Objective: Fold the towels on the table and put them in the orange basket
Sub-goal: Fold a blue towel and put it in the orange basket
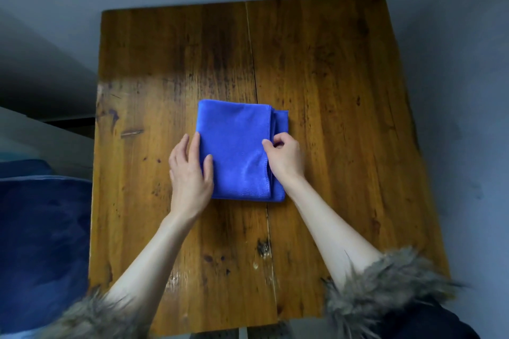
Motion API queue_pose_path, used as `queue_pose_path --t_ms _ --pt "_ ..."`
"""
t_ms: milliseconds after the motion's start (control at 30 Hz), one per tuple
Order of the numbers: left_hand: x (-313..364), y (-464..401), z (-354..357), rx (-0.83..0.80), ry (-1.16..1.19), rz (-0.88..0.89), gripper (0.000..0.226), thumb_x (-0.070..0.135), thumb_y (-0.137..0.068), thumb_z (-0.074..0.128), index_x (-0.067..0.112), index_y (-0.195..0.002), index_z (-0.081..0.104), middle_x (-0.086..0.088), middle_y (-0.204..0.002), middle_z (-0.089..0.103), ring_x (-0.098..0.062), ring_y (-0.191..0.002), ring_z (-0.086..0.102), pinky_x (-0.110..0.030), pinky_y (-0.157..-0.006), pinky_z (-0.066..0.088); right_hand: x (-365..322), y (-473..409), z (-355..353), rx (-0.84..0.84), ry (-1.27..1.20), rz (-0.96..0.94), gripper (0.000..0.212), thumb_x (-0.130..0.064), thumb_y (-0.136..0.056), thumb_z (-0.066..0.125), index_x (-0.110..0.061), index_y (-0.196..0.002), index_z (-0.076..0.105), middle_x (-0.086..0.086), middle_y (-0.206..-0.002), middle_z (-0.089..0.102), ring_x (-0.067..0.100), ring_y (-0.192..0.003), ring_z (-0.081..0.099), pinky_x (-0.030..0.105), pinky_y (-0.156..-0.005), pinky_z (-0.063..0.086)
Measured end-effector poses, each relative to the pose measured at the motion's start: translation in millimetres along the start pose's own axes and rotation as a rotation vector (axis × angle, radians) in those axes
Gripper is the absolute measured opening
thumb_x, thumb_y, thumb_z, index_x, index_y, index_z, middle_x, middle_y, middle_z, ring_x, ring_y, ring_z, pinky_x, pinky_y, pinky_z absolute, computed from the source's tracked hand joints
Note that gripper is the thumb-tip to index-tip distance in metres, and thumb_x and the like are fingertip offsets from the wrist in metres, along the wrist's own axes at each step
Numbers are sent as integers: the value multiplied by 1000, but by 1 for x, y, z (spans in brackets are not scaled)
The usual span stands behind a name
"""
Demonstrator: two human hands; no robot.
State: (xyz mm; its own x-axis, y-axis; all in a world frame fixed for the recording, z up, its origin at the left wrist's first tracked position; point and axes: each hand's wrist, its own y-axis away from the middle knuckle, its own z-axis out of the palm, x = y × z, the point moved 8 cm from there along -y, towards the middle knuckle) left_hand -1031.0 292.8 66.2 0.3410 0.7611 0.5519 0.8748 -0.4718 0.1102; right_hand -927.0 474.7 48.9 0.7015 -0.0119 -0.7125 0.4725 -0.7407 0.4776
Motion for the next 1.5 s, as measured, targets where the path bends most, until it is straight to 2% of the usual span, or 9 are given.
queue_pose_path --t_ms 233,367,567,700,867,1100,1267,1400,1500 --pt "11 9 18 -88 -177 172 63 36 -95 44 10 -148 22 -15 -157 9 -35 -144 7 -39 -114 12 16 9 -12 30 -327 -37 18 -18 -95 52 -15 -112 55 -14 -96 54 5 -93 53 16 -78 43" --pt "20 12 33 -158 -261 235 66 49 -92 29 13 -148 23 -13 -157 8 -33 -144 5 -37 -113 12 26 2 -11 7 -326 13 34 -17 -95 50 -22 -129 49 5 -108 58 19 -99 58 34 -86 52" --pt "10 9 44 -234 -342 218 71 57 -90 19 17 -149 17 -10 -158 0 -28 -144 -5 -44 -114 11 14 -17 -9 -94 -268 30 38 -28 -92 55 -17 -129 52 4 -115 61 20 -105 59 39 -91 51" --pt "14 10 43 -189 -429 285 65 49 -93 27 15 -148 22 -14 -157 7 -31 -144 1 -51 -114 11 0 -29 -16 -98 -372 47 36 -15 -94 54 -17 -129 52 2 -114 61 16 -101 60 31 -84 54" --pt "35 12 49 -156 -510 441 59 30 -88 34 15 -145 33 -16 -153 26 -38 -141 18 -59 -111 17 19 -6 -21 -37 -242 100 41 -20 -93 54 -19 -133 44 0 -101 61 13 -93 61 37 -86 54" --pt "32 9 54 -201 -491 434 61 29 -86 30 16 -146 29 -15 -153 25 -38 -142 17 -58 -112 16 47 43 -9 -64 -53 64 55 -19 -85 66 -16 -134 41 -5 -90 54 19 -88 61 39 -84 53" --pt "30 10 55 -243 -489 438 60 35 -91 24 19 -148 20 -12 -155 18 -36 -144 10 -55 -114 9 46 49 -17 -70 124 88 69 -24 -86 66 -19 -143 27 1 -111 53 15 -105 53 25 -85 43" --pt "31 8 56 -283 -471 430 62 45 -92 17 22 -149 7 -8 -157 3 -32 -144 -4 -50 -115 -5 4 65 -18 139 526 -328 60 -21 -89 58 -14 -143 32 9 -137 43 25 -119 48 37 -95 44" --pt "34 6 47 -250 -406 437 58 36 -92 27 18 -147 28 -12 -155 18 -34 -144 10 -52 -116 9 -20 59 2 207 670 -579 50 -22 -92 38 -8 -140 38 16 -146 38 31 -136 36 46 -107 33"
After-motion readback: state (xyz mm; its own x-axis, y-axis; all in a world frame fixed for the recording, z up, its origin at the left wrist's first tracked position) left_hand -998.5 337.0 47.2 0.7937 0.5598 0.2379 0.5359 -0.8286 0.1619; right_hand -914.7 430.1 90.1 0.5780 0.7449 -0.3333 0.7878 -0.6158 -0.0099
